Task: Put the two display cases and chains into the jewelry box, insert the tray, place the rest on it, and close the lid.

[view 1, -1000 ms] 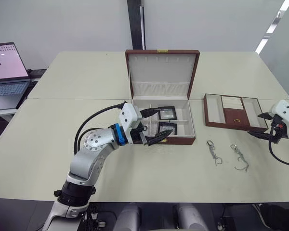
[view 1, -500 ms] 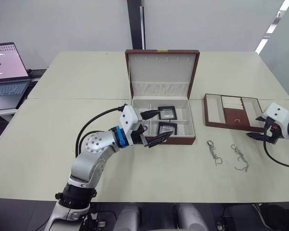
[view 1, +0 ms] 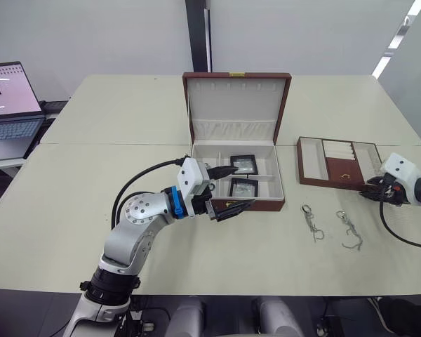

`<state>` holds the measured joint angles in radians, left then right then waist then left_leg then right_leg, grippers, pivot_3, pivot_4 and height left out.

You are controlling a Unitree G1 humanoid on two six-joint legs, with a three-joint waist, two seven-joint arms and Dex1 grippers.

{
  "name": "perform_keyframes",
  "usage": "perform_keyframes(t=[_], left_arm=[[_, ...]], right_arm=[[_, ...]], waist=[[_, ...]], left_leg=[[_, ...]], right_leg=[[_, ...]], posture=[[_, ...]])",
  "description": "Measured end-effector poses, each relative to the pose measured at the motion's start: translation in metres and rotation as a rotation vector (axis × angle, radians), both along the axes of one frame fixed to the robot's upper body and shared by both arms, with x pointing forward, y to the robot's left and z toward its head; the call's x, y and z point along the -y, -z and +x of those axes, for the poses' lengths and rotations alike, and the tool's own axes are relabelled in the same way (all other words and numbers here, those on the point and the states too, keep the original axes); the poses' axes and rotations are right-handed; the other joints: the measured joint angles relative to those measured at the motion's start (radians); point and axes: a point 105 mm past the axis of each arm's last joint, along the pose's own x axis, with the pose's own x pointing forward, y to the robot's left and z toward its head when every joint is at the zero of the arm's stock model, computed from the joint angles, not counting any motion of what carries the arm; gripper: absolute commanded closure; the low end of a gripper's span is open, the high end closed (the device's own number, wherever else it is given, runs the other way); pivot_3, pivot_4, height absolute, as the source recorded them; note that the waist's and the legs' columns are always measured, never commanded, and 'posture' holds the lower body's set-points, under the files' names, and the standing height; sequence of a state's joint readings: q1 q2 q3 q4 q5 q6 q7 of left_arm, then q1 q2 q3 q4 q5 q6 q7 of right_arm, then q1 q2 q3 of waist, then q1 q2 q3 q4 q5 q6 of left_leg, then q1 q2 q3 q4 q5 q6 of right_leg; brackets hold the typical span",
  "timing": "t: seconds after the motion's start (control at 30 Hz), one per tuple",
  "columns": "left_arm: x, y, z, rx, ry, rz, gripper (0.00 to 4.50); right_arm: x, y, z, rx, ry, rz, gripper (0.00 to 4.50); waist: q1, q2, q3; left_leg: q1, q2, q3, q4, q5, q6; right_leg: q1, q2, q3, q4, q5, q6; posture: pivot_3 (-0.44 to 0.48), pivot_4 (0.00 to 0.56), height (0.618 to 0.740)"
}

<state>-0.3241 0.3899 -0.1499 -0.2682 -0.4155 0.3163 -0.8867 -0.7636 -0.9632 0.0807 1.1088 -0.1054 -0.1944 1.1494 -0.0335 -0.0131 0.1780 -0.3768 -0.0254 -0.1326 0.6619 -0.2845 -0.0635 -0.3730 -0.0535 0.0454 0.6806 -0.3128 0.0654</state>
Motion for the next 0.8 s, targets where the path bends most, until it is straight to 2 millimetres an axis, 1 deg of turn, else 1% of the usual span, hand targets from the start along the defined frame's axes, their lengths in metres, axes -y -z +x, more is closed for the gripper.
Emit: perform_keyframes(t=[0.13,0.23,0.57,0.67,0.73,0.8], left_arm=[[0.0,0.0,0.0,0.0,-0.001,0.0,0.0],[0.0,0.0,0.0,0.0,-0.001,0.0,0.0],[0.0,-0.001,0.001,0.004,-0.001,-0.001,0.0],[-0.001,-0.001,0.001,0.005,-0.004,0.002,0.0],[-0.007,0.001,0.001,0.001,-0.021,0.014,0.0],[-0.017,0.003,0.002,-0.006,-0.051,0.02,0.0]], right_arm=[[-0.001,-0.001,0.0,0.004,-0.011,-0.003,3.93],[-0.002,-0.001,0.0,0.004,-0.015,-0.001,4.49],[-0.003,-0.002,-0.002,-0.013,-0.017,0.038,4.49],[-0.004,-0.004,-0.006,-0.013,-0.024,0.069,4.49],[-0.003,-0.009,-0.01,-0.013,-0.032,0.082,4.49],[0.0,-0.017,-0.018,-0.01,-0.035,0.089,4.49]], waist=[[0.0,0.0,0.0],[0.0,0.0,0.0],[0.0,0.0,0.0],[0.001,0.0,0.0],[0.0,0.002,0.001],[0.001,0.003,0.001]], left_leg=[[0.0,0.0,0.0,0.0,0.0,0.0],[0.0,0.0,0.0,0.0,0.0,0.0],[0.0,0.0,0.0,0.0,0.0,0.0],[0.0,0.0,0.0,0.0,0.0,0.0],[-0.001,0.0,0.0,0.0,0.0,0.0],[-0.001,0.001,0.0,0.0,0.0,0.0]], right_leg=[[0.0,0.0,0.0,0.0,0.0,0.0],[0.0,0.0,0.0,0.0,0.0,0.0],[0.0,0.0,0.0,0.0,0.0,0.0],[0.0,0.0,0.0,0.0,0.0,0.0],[0.0,0.0,0.0,0.0,0.0,0.0],[-0.001,0.0,0.0,0.0,0.0,0.0]], posture=[[0.0,0.15,0.74],[0.0,0.15,0.74],[0.0,0.15,0.74],[0.0,0.15,0.74],[0.0,0.15,0.74],[0.0,0.15,0.74]])
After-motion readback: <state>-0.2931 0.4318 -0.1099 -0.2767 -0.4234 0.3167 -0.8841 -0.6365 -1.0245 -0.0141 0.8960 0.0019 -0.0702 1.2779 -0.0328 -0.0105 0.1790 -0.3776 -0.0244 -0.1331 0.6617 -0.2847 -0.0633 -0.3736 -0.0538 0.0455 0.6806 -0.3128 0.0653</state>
